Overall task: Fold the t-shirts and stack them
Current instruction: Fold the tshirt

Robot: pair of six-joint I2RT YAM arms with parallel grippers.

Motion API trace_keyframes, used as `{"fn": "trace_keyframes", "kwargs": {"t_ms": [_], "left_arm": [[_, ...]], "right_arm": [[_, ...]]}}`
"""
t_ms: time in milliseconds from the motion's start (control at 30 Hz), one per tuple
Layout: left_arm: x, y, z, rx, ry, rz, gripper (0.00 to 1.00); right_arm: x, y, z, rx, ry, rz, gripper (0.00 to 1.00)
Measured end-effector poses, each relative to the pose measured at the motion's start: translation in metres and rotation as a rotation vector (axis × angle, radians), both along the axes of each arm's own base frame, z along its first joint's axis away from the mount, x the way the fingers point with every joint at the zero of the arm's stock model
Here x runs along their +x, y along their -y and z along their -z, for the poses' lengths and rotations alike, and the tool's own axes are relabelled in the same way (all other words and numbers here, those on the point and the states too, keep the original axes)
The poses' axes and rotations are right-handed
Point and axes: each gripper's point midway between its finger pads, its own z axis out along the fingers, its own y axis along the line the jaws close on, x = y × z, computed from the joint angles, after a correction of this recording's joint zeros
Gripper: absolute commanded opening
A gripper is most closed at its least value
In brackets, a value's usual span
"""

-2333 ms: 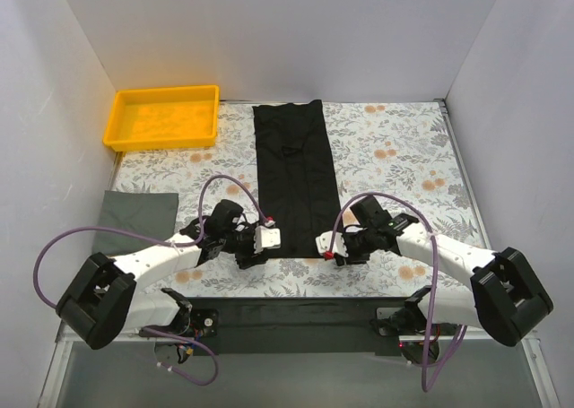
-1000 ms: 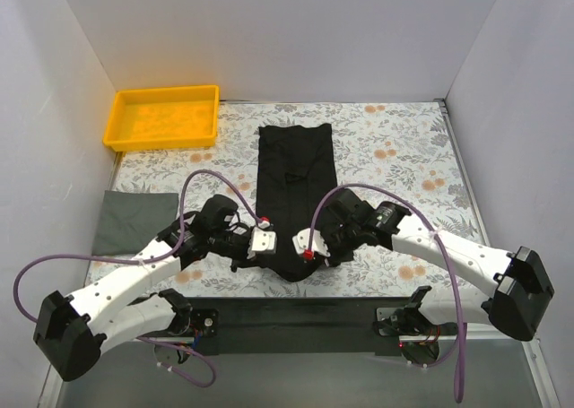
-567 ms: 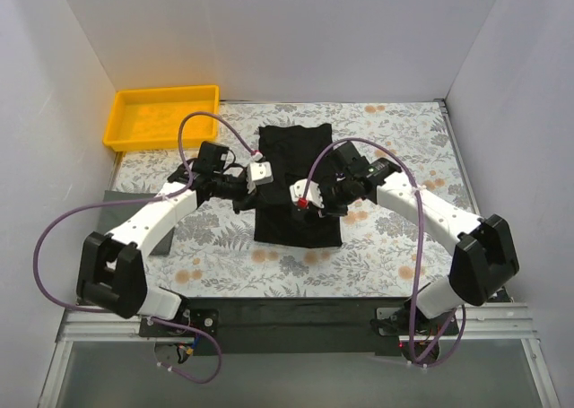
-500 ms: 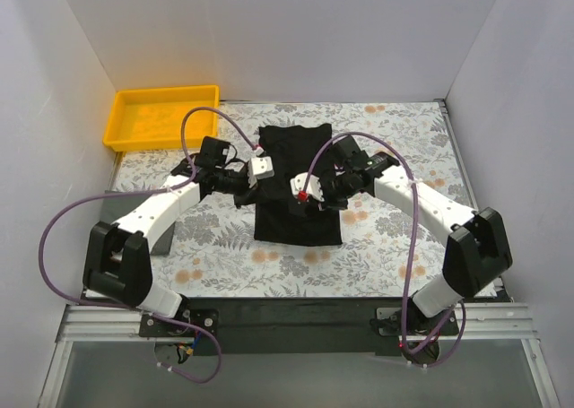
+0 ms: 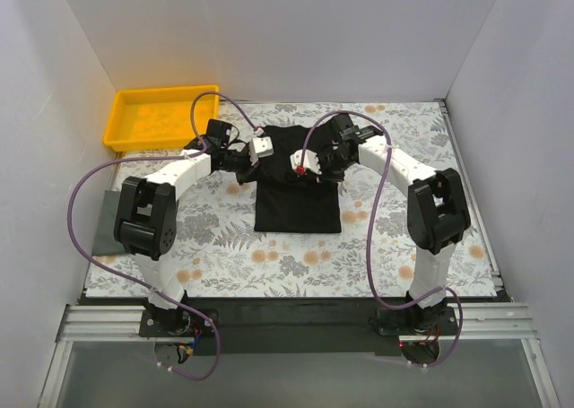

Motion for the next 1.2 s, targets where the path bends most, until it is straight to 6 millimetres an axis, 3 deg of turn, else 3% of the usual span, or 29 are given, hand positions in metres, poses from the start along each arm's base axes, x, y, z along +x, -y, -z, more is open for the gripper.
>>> {"fn": "trace_keyframes", "kwargs": {"t_ms": [200, 400, 500, 533, 567, 700, 833, 933, 1100, 1200], "left_arm": [[0.019, -0.001, 0.020, 0.007, 0.004, 0.000, 0.00], [0.030, 0.000, 0.036, 0.013, 0.005, 0.005, 0.02], [0.035, 0.000, 0.041, 0.022, 0.006, -0.003, 0.10], [0.038, -0.001, 0.043, 0.027, 0.008, -0.010, 0.18], [0.041, -0.001, 0.043, 0.029, 0.009, -0.018, 0.21], [0.052, -0.005, 0.043, 0.045, -0.001, -0.077, 0.37], [0.062, -0.012, 0.029, 0.024, -0.015, -0.151, 0.40], [0.052, -0.021, 0.010, -0.004, -0.008, -0.176, 0.40], [-0.021, -0.028, -0.025, -0.066, 0.051, -0.090, 0.38], [-0.061, -0.018, -0.023, -0.072, 0.100, 0.004, 0.37]], "right_arm": [[0.029, -0.007, 0.013, -0.006, 0.009, -0.004, 0.01], [0.036, -0.007, 0.029, -0.029, -0.005, -0.005, 0.04], [0.041, -0.007, 0.038, -0.048, -0.010, 0.001, 0.24], [0.044, -0.007, 0.040, -0.054, -0.010, 0.005, 0.32], [0.047, -0.007, 0.040, -0.056, -0.012, 0.013, 0.54], [0.067, -0.012, 0.022, -0.023, 0.017, 0.054, 0.57], [0.083, -0.008, -0.016, 0.032, 0.082, 0.112, 0.56], [0.067, 0.006, -0.040, 0.057, 0.098, 0.140, 0.52], [0.002, 0.020, -0.064, 0.103, 0.063, 0.129, 0.50], [-0.040, 0.022, -0.052, 0.105, 0.002, 0.094, 0.47]]}}
